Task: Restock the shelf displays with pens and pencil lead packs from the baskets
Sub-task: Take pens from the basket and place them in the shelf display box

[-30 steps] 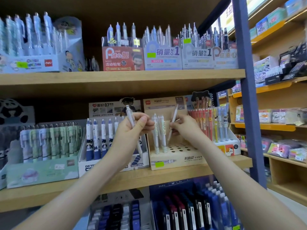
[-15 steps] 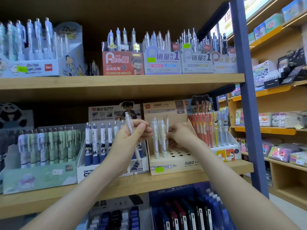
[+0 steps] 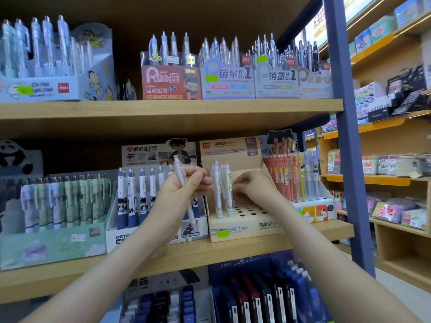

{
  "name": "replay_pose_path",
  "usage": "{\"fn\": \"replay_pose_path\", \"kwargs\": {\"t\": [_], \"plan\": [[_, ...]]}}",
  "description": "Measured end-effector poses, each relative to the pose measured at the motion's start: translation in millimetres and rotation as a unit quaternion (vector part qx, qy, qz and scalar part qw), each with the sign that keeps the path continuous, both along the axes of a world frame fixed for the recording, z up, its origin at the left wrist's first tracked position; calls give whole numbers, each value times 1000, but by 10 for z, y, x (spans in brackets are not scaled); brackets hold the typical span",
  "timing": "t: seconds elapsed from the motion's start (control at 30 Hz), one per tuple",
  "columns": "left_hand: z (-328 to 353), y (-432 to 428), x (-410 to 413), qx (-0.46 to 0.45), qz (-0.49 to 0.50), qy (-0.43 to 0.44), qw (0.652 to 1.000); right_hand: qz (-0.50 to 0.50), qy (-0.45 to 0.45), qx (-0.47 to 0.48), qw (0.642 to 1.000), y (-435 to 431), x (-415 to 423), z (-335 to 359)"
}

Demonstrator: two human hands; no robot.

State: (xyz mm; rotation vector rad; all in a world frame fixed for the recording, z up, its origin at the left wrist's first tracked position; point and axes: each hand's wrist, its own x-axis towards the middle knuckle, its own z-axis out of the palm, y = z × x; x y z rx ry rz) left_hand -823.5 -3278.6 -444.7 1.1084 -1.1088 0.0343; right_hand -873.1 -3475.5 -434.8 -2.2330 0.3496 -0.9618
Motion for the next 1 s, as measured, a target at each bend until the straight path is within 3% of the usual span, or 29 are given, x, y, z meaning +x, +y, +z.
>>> {"fn": "replay_pose_path", "kwargs": {"t": [0.27,0.43,0.5,0.57,0.63,0.77,0.9,1.0], "plan": [[-30,2,-6,1,13,-12,1000,12,-21,-4,1000,-61,120,14],[-16,6,-14,5,13,-6,1000,-9,14,-40,999,-51,99,22],[5,-14,-49,-3,1,-2,1000,-1,-34,-20,999,-25,45,13],[37,-39,-97,-12,-14,-14,1000,17,-141,11,990,70,-107,27],[69,-82,-157,-18,-28,-35,999,89,-213,18,973,213,-335,72],[142,-211,-305,-38,-2,-82,996,265,-107,-8,958,481,-684,117],[192,-356,-432,-40,-19,-51,998,248,-96,-37,963,561,-647,72],[231,-431,-491,-17,8,-74,997,220,-105,-74,967,495,-648,45]]}}
